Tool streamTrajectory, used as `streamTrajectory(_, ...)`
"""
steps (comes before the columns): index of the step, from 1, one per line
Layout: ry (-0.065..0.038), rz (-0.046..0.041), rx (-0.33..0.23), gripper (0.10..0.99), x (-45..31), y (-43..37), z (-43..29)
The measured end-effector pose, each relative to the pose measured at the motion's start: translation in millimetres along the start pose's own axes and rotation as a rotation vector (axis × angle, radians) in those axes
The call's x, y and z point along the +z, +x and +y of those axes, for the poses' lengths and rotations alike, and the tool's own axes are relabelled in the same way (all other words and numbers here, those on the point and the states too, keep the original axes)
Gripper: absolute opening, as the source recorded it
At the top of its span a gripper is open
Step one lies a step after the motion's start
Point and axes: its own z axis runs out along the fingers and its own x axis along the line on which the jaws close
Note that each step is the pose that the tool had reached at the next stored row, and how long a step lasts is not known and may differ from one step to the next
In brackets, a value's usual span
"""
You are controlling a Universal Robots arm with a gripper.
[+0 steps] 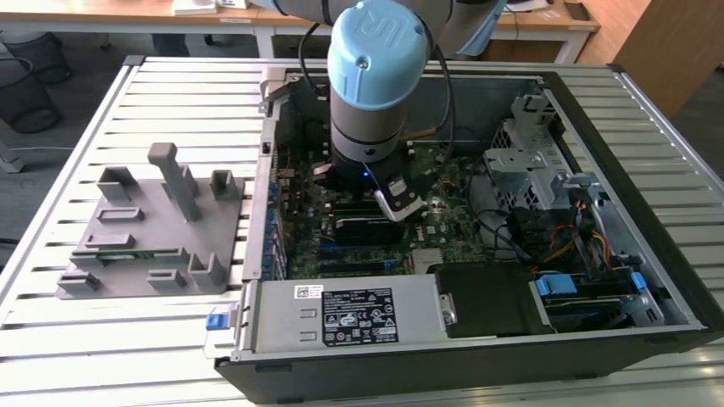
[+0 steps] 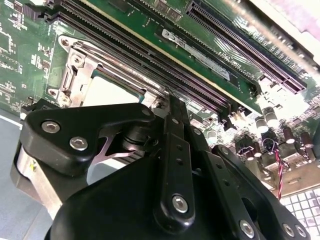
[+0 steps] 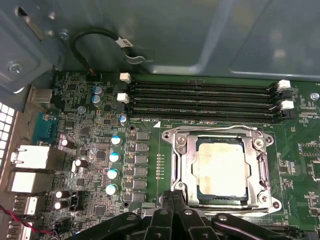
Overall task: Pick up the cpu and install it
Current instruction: 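Install the second cpu locking lever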
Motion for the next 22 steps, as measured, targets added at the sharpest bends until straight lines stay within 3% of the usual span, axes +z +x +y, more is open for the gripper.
streamTrajectory(9, -0.008, -0.0004, 0.0, 0.106, -1.4, 1.1, 0.5)
streamTrajectory(17, -0.008, -0.0001, 0.0, 0.106, -22.7, 0.7, 7.1)
streamTrajectory(22, -0.02, -0.0004, 0.0, 0.106, -35.2, 0.3, 11.1)
